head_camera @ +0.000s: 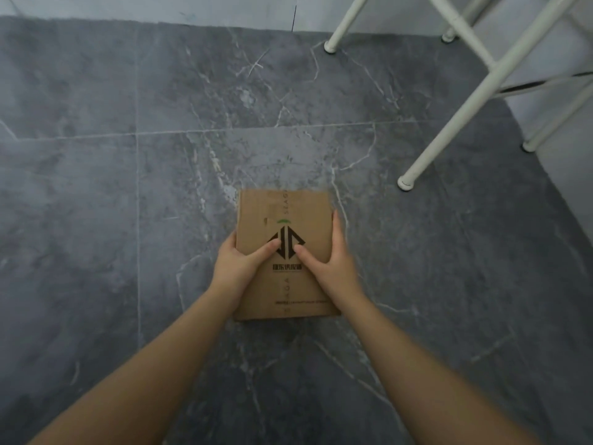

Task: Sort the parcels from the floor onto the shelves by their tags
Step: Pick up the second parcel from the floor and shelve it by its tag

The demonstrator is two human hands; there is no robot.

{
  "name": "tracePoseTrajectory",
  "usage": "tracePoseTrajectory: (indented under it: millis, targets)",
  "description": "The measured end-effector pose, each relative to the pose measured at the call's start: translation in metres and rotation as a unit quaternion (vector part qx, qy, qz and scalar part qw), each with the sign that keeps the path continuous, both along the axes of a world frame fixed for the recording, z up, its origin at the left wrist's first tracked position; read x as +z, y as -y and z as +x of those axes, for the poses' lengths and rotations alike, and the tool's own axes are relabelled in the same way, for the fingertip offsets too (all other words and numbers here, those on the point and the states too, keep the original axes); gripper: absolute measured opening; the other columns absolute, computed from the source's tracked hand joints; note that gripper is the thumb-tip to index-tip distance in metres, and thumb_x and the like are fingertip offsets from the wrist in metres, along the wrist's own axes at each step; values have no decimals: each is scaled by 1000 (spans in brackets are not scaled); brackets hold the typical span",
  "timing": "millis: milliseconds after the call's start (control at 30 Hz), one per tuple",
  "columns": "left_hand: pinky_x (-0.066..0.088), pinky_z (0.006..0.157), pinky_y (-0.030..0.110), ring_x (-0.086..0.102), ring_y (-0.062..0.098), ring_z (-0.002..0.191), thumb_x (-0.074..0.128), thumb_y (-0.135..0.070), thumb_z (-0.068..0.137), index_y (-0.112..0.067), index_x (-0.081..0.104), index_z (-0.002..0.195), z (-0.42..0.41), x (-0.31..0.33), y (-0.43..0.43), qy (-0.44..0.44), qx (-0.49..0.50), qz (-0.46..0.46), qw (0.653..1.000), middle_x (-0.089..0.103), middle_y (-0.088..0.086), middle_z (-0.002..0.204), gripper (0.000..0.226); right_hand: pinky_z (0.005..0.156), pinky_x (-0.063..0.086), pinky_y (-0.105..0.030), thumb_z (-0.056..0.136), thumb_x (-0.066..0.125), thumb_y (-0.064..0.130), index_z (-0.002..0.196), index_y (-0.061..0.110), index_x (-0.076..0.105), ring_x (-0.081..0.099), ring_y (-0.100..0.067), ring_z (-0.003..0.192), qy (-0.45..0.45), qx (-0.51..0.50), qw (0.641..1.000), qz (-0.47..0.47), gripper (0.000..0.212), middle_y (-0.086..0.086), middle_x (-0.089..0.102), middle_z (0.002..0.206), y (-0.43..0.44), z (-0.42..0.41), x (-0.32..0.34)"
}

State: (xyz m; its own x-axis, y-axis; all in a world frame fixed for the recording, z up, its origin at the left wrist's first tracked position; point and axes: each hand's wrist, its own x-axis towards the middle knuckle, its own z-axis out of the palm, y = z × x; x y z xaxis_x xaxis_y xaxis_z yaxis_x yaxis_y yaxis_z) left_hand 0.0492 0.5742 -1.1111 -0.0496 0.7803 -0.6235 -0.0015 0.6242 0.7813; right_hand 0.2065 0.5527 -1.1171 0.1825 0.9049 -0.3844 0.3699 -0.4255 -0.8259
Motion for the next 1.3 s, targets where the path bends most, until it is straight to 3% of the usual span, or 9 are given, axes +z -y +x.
tracePoseTrajectory:
  millis: [100, 233, 400, 500, 667, 833, 1000, 1133, 1300]
  targets:
    - [54, 70, 30, 64, 17, 88, 76, -29, 72, -21, 52, 115, -2, 1, 0, 12, -1, -10, 1000, 65, 5, 106, 49, 98, 48, -35, 75, 73, 44, 150, 36, 8, 52, -11, 118, -20, -24, 999, -7, 100, 6, 45, 143, 0, -2, -1]
    - [56, 79, 39, 66, 24, 95, 77, -35, 69, -20, 49, 131, -10, 21, 3, 36, -4, -44, 998, 66, 9, 115, 69, 101, 47, -42, 71, 76, 45, 149, 40, 14, 52, -13, 121, -62, -51, 997, -9, 99, 6, 46, 143, 7, -8, 21]
    - [55, 69, 34, 65, 22, 94, 73, -34, 74, -24, 41, 136, -24, 111, -7, 67, 5, -13, 998, 64, 8, 118, 70, 96, 46, -26, 78, 75, 31, 149, 40, 11, 49, -4, 120, -103, -52, 992, 43, 96, 15, 41, 140, -2, -22, 109]
    - [55, 71, 35, 65, 23, 97, 73, -37, 72, -24, 41, 137, -34, 188, -13, 64, 16, 10, 998, 63, 8, 119, 74, 105, 42, -34, 78, 74, 32, 149, 39, 8, 44, -8, 128, -108, -32, 990, 79, 97, 9, 33, 151, -12, -30, 189]
    - [58, 66, 34, 67, 20, 93, 71, -36, 75, -25, 40, 136, -47, 353, -20, 70, 33, 64, 995, 65, 6, 114, 70, 106, 42, -39, 79, 73, 33, 150, 37, 8, 45, -14, 130, -94, -6, 986, 137, 97, 4, 35, 152, -26, -42, 353]
    - [57, 65, 32, 66, 17, 90, 70, -35, 76, -27, 43, 132, -49, 549, -37, 78, 61, 143, 985, 66, 2, 108, 63, 87, 43, -5, 79, 74, 28, 151, 29, 5, 47, 10, 108, -83, 8, 974, 211, 100, 11, 40, 138, -50, -44, 548]
    - [58, 63, 29, 67, 16, 90, 69, -35, 78, -26, 46, 128, -43, 755, -52, 104, 66, 243, 962, 66, 2, 110, 56, 104, 45, -34, 77, 74, 38, 151, 29, 10, 46, -9, 126, -47, 37, 950, 307, 98, 4, 39, 149, -70, -38, 764]
    - [56, 54, 24, 68, 15, 85, 69, -33, 78, -28, 46, 127, -43, 907, -48, 112, 58, 338, 933, 67, 0, 105, 54, 101, 47, -35, 78, 72, 40, 150, 29, 15, 50, -14, 124, -35, 55, 921, 385, 93, 3, 44, 144, -70, -37, 914]
    - [57, 66, 33, 69, 21, 93, 75, -41, 60, -26, 48, 129, -51, 1056, -19, 111, 51, 447, 886, 67, 5, 112, 75, 96, 47, -26, 76, 74, 39, 149, 31, 18, 52, -11, 119, -38, 63, 869, 488, 93, 7, 47, 140, -48, -45, 1061]
